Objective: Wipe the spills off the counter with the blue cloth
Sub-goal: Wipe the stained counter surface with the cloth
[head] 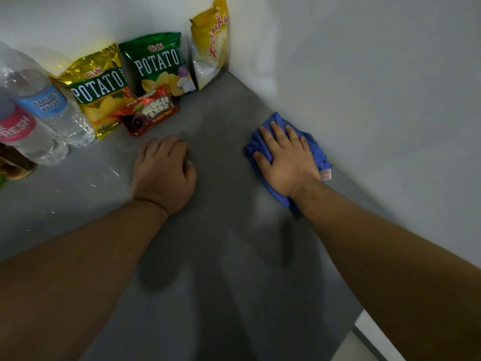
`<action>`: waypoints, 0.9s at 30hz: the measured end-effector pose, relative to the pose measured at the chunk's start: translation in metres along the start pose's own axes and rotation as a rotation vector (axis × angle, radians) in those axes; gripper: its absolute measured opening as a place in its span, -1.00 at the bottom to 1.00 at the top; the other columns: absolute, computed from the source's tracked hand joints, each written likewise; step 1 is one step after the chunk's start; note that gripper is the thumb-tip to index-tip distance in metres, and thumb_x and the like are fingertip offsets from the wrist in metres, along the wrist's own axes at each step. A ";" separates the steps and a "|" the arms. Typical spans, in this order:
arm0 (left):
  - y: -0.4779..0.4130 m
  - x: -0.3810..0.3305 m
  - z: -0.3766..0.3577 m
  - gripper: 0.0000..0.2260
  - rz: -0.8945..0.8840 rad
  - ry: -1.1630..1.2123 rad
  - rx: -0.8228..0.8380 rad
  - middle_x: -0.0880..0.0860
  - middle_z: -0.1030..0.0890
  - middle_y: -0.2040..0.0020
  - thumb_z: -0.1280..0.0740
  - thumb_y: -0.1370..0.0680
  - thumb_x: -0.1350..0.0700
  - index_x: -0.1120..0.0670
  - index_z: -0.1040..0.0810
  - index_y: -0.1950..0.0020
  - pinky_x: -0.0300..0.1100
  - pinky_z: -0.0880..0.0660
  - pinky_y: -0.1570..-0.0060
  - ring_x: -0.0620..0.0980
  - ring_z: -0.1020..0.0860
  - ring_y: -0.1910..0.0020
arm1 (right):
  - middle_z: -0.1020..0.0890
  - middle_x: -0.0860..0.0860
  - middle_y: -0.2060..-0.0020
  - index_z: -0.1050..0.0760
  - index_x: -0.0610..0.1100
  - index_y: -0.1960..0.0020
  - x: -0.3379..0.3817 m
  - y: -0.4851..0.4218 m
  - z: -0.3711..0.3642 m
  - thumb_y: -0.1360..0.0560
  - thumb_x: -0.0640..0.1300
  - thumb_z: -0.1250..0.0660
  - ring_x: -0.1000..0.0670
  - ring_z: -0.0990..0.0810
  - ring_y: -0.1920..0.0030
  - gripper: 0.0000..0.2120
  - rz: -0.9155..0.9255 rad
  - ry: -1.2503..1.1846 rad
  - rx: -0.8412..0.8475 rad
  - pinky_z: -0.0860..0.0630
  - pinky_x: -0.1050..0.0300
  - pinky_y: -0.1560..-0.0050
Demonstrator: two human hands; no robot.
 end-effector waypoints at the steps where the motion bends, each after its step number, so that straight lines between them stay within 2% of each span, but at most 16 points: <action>1: 0.001 -0.004 0.000 -0.60 -0.012 -0.037 -0.004 0.21 -0.56 -0.34 -0.18 -0.58 0.00 0.19 -0.54 -0.31 0.22 -0.33 -0.45 0.28 -0.48 -0.33 | -0.02 0.05 -0.69 0.02 0.12 -0.69 -0.006 0.010 0.000 -0.66 0.32 0.11 -0.13 0.04 -0.67 -0.36 -0.003 0.004 0.001 0.09 -0.19 -0.64; 4: 0.009 -0.025 0.001 -0.61 -0.056 -0.073 -0.004 0.22 -0.55 -0.36 -0.22 -0.60 0.02 0.21 -0.53 -0.32 0.25 -0.30 -0.46 0.31 -0.49 -0.33 | -0.02 0.04 -0.69 0.02 0.12 -0.69 -0.025 0.041 0.000 -0.65 0.32 0.13 -0.12 0.04 -0.67 -0.34 -0.005 0.019 0.004 0.09 -0.19 -0.64; 12: 0.069 -0.098 -0.005 -0.63 -0.145 0.051 0.044 0.22 -0.56 -0.33 -0.33 -0.50 0.08 0.21 -0.56 -0.26 0.19 -0.40 -0.39 0.29 -0.51 -0.29 | -0.02 0.06 -0.69 0.03 0.13 -0.69 -0.080 0.127 -0.002 -0.64 0.34 0.17 -0.11 0.06 -0.67 -0.33 -0.019 0.003 0.021 0.14 -0.14 -0.62; 16: 0.109 -0.118 -0.007 -0.64 -0.191 0.030 0.064 0.19 -0.59 -0.30 -0.33 -0.48 0.06 0.17 -0.58 -0.23 0.15 -0.46 -0.31 0.27 -0.54 -0.25 | -0.03 0.06 -0.69 0.00 0.14 -0.69 -0.108 0.167 0.001 -0.65 0.34 0.14 -0.11 0.05 -0.67 -0.34 -0.018 -0.016 0.032 0.12 -0.17 -0.63; 22: 0.173 -0.114 -0.001 -0.61 -0.102 0.032 0.117 0.14 -0.57 -0.33 -0.30 -0.49 0.01 0.14 -0.57 -0.26 0.10 -0.49 -0.23 0.24 -0.54 -0.25 | -0.08 0.00 -0.68 -0.05 0.14 -0.68 -0.140 0.205 0.004 -0.63 0.33 0.11 -0.24 -0.01 -0.65 -0.34 -0.083 -0.010 0.021 0.05 -0.30 -0.61; 27: 0.221 -0.092 0.006 -0.58 -0.018 0.048 0.158 0.11 -0.53 -0.40 -0.33 -0.51 0.00 0.12 -0.55 -0.33 0.09 -0.43 -0.35 0.21 -0.49 -0.33 | 0.01 0.00 -0.70 0.03 0.12 -0.69 -0.123 0.208 -0.005 -0.60 0.35 0.17 -0.27 0.07 -0.65 -0.29 -0.112 0.013 0.086 0.12 -0.31 -0.61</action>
Point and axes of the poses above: each hand's wrist, its own y-axis away from the middle knuckle, its own z-axis out of the back of the hand, x = y × z, the point moved 9 cm from there along -y, towards the middle knuckle
